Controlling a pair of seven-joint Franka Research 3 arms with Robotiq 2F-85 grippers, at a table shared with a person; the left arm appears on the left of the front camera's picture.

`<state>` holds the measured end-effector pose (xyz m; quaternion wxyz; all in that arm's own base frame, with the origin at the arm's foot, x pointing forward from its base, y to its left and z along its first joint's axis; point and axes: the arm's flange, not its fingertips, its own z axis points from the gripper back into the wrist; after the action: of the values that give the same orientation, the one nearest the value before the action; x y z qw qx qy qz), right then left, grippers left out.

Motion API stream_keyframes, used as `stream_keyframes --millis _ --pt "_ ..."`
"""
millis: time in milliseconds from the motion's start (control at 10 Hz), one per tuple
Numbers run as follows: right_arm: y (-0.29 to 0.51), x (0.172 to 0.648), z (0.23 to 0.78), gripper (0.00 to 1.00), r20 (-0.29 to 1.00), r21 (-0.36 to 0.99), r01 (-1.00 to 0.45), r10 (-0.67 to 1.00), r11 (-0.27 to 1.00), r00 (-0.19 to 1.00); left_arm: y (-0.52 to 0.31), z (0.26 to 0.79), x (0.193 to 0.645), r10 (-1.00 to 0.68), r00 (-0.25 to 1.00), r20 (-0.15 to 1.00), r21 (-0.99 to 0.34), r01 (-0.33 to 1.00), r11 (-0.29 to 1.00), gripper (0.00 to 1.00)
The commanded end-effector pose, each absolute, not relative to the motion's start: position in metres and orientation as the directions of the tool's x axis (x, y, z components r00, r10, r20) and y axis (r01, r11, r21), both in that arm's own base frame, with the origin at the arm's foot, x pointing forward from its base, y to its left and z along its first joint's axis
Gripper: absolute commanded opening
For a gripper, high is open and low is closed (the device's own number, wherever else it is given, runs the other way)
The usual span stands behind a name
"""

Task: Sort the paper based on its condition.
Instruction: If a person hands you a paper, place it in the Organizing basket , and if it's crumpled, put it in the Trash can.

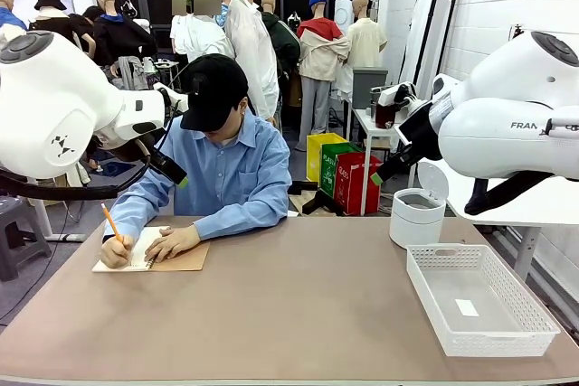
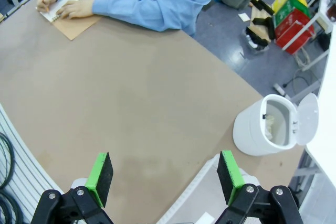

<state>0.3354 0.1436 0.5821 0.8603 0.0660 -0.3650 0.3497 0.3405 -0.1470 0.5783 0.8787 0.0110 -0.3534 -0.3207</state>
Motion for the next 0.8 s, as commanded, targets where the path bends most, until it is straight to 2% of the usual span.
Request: stream_keyframes --millis 0,700 --pt "0.1437 0.3355 0.5831 1.00 0.674 -0.141 -0.651 0.554 0.746 0.489 -0.1472 0.5783 0.3408 -0.574 0.542 0.613 0.248 0.558 0.792 1.00" --pt "0.1437 0.3355 0.5831 1.00 0.674 -0.141 -0.651 0.554 0.746 0.489 -0.1472 0.5783 0.3408 -0.574 0.542 0.613 0.248 0.558 0.792 1.00"
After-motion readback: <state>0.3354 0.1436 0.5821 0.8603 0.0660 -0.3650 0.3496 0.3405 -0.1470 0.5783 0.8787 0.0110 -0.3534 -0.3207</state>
